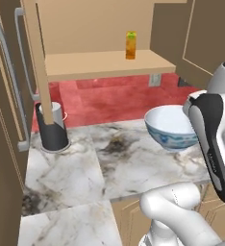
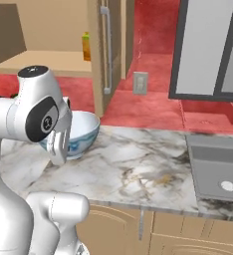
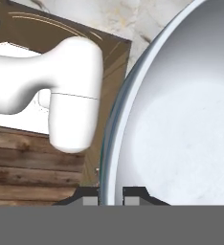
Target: Pick the mug and place it in the sink. Pick the bowl and place it in the open cabinet and then close the cabinet.
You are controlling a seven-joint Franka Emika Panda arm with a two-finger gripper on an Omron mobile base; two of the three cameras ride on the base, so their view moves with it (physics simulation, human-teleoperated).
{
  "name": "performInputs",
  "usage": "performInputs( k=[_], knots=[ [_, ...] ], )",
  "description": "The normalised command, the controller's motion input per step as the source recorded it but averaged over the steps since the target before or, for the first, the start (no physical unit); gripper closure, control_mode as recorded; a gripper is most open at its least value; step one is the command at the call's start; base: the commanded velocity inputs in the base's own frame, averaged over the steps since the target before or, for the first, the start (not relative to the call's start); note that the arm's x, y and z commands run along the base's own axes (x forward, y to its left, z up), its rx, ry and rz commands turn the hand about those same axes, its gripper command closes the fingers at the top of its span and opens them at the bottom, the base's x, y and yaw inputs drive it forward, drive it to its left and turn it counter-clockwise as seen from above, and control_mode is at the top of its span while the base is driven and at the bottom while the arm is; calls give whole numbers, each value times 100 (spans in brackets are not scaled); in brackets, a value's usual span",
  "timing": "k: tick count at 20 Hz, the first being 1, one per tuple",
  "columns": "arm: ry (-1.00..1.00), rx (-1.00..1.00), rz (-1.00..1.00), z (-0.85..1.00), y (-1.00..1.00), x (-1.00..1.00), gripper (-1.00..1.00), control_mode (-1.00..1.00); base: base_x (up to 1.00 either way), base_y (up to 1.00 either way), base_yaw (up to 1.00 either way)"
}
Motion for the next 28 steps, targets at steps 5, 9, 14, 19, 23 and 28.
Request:
performInputs(
  k=[5, 9, 14, 19, 23, 28],
  knots=[
    [-21, -28, -11, 1, 80, 0, 100, -100, 1, 20, -4],
    [-36, -37, -1, 26, 100, 0, 100, -100, 0, 0, 0],
    [-32, -32, 0, 47, 95, 1, 100, -100, 0, 0, 0],
    [-19, -17, 3, 41, 30, 14, 100, -100, 0, 0, 0],
    [-13, -3, 10, 34, 0, 14, 100, -100, 0, 0, 0],
    [-3, 3, 13, 24, 0, 20, 100, -100, 0, 0, 0]
  ],
)
